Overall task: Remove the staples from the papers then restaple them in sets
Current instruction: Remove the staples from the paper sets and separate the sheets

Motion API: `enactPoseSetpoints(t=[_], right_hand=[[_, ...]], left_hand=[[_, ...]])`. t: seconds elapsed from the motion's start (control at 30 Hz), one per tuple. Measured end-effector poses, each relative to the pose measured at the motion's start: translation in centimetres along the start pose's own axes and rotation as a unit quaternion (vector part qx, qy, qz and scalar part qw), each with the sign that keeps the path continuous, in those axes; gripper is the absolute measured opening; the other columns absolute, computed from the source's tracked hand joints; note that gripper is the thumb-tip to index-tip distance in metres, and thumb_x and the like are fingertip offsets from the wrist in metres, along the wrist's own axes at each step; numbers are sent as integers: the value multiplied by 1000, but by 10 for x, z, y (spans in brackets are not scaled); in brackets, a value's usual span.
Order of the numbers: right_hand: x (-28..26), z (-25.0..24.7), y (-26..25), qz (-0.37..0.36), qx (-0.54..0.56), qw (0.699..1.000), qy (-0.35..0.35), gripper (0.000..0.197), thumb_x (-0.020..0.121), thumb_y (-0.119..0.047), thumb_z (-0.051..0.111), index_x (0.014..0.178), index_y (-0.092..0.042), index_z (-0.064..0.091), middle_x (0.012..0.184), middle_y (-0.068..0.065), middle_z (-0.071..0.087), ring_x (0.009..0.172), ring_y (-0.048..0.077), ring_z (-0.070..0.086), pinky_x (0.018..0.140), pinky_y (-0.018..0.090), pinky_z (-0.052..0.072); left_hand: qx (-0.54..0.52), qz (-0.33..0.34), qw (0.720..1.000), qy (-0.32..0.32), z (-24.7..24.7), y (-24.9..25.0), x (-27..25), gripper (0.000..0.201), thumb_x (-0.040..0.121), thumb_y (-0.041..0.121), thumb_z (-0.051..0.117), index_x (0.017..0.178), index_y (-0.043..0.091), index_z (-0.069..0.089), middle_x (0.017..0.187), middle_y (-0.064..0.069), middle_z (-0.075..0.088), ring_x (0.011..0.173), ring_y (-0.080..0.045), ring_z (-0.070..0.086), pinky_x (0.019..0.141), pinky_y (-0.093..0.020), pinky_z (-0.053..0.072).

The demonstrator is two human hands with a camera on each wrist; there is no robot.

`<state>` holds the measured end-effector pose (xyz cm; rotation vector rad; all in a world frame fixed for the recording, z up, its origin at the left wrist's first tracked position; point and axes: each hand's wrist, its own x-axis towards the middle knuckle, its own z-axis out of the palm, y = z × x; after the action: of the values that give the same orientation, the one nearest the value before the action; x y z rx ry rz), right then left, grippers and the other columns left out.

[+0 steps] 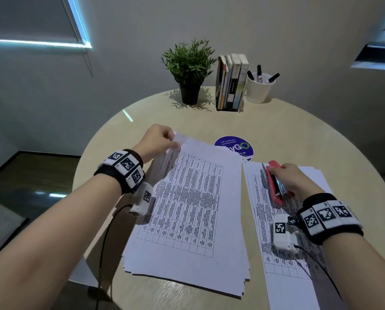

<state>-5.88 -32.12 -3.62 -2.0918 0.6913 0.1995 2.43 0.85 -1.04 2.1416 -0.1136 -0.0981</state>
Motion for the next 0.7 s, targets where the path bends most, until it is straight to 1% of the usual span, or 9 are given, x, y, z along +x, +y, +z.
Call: enactPoseSetpoints(t=[0.07, 0.13, 0.27, 0.33, 0.43, 0.53, 0.6, 0.67, 0.7], right_hand=[[-1, 0, 0, 0, 2, 1000, 2, 27, 101, -29, 47, 99, -3, 51, 82, 13, 53, 65, 23, 50, 54, 28, 36], [-3, 0, -2, 2, -1, 1000, 3, 28, 102, -29, 47, 104, -1, 51, 81, 11, 51, 66, 23, 49, 55, 29, 36], [-10, 1, -7, 5, 3, 1000, 0, 30, 99, -27, 51, 110, 1, 53, 83, 13, 56, 68, 27, 56, 59, 33, 48], [-16, 2, -11, 7, 20, 1000, -4, 26, 95, -20, 56, 107, 3, 54, 77, 15, 58, 60, 27, 58, 55, 35, 51], [-33, 9, -24, -22, 12, 999, -25, 13, 93, -11, 59, 102, -3, 54, 70, 11, 56, 46, 21, 53, 45, 24, 40], [-61, 32, -42, -102, -5, 992, -77, 34, 90, -8, 63, 121, -15, 50, 100, 11, 62, 67, 19, 62, 52, 24, 44], [-80, 52, -52, -153, -59, 979, -118, 48, 90, -11, 64, 135, -17, 46, 111, 9, 59, 74, 16, 61, 51, 22, 44], [-96, 77, -56, -181, -103, 966, -156, 44, 94, -15, 60, 136, -16, 47, 112, 10, 58, 75, 15, 59, 51, 19, 45], [-102, 89, -57, -197, -136, 958, -158, 37, 96, -18, 56, 132, -14, 48, 113, 11, 58, 79, 18, 59, 57, 21, 45]], left_hand=[[-53, -39, 998, -8, -1, 6, -6, 28, 77, -2, 75, 92, 10, 55, 76, -8, 52, 58, -20, 52, 43, -22, 41], [-23, -101, 993, -55, 1, 9, -14, 50, 75, -2, 77, 112, 14, 49, 92, -6, 51, 71, -22, 60, 51, -27, 48], [104, -126, 977, -140, 17, 5, -37, 53, 74, 5, 80, 120, 9, 54, 96, -5, 53, 76, -17, 59, 57, -27, 53], [137, -112, 975, -137, 27, -1, -48, 52, 74, 9, 82, 119, 7, 57, 105, -9, 57, 80, -19, 57, 55, -25, 48], [179, -73, 972, -134, 33, -6, -59, 60, 71, 16, 84, 123, 10, 53, 126, -8, 54, 100, -19, 52, 69, -25, 43], [232, -25, 964, -131, 33, -9, -70, 82, 67, 21, 86, 134, 13, 40, 124, -10, 54, 104, -22, 51, 78, -29, 44], [321, 15, 938, -130, 31, -9, -76, 91, 65, 31, 87, 140, 15, 36, 128, -10, 49, 114, -26, 48, 89, -37, 47], [423, 65, 893, -138, 29, -10, -83, 76, 67, 43, 83, 131, 20, 50, 131, -6, 46, 121, -26, 41, 92, -37, 44], [453, 81, 875, -150, 28, -11, -86, 61, 68, 48, 80, 120, 22, 59, 130, -3, 47, 119, -24, 41, 88, -34, 41]])
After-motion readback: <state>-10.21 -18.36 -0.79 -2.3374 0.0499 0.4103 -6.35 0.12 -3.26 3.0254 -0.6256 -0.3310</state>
